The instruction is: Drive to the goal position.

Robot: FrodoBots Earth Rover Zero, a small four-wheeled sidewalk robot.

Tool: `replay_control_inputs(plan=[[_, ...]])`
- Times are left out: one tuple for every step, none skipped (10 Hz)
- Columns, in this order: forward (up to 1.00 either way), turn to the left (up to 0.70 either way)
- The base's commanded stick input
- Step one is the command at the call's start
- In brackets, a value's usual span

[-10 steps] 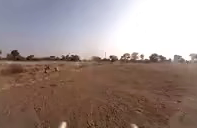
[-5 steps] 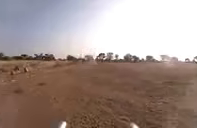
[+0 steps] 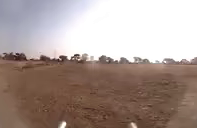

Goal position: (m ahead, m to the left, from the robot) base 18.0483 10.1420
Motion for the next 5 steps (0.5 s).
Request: replay_control_inputs(plan=[[0.70, 0.00], [0.70, 0.00], [0.70, 0.00], [0.70, 0.00], [0.70, 0.00]])
